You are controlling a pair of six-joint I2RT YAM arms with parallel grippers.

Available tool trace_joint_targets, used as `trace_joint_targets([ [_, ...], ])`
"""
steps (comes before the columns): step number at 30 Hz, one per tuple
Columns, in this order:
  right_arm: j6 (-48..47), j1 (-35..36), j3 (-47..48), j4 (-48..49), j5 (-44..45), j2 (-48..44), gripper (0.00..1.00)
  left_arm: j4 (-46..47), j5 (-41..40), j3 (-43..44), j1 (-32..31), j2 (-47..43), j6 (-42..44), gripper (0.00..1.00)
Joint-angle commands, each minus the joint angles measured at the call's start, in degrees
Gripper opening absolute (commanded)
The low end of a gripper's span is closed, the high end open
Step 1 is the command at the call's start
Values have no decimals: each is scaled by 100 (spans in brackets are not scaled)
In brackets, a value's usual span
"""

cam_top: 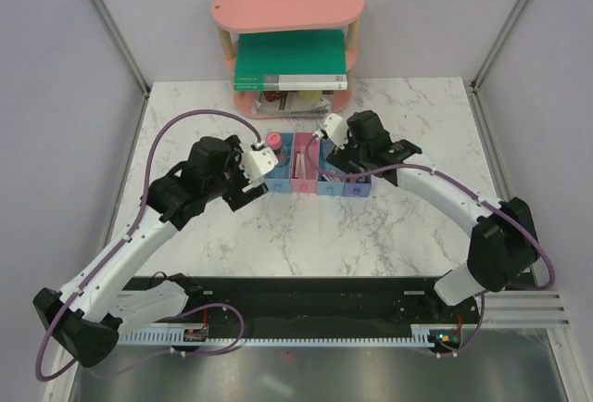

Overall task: Sort the stationery into containers
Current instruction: Move the storage box to the center of the board, then reset both arms

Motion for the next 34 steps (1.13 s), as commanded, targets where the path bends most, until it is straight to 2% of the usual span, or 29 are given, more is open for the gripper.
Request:
trace_joint_targets([
  [1,238,-150,281,-402,-364,-778,98,398,43,336,27,589,-235,100],
  [8,817,-836,35,-559,-1374,-1666,98,628,156,758,36,1127,-524,100],
  [10,1107,-1020,44,-735,-1944,-1929,98,619,733,758,53,1075,-674,100],
  [13,1389,-1328,105,-1069,-2394,-2254,98,610,1612,714,211,838,-1130,100],
  [16,1495,-1600,158,-1420,-2606,-2562,98,636,2133,671,589,601,-1886,100],
  [21,1556,-1908,53,-1896,-2878,-2818,98,636,1723,153,800,-171,-2300,100],
  [25,1574,-1935,-246,-1791,-2905,-2924,98,758,1230,-575,827,-786,-2055,100],
  [28,1635,-1944,-334,-1660,-3002,-2941,98,838,1334,-832,827,-1130,-1922,100],
  [34,1688,-1944,-212,-1597,-3107,-2827,98,830,1343,-815,827,-1149,-1975,100],
])
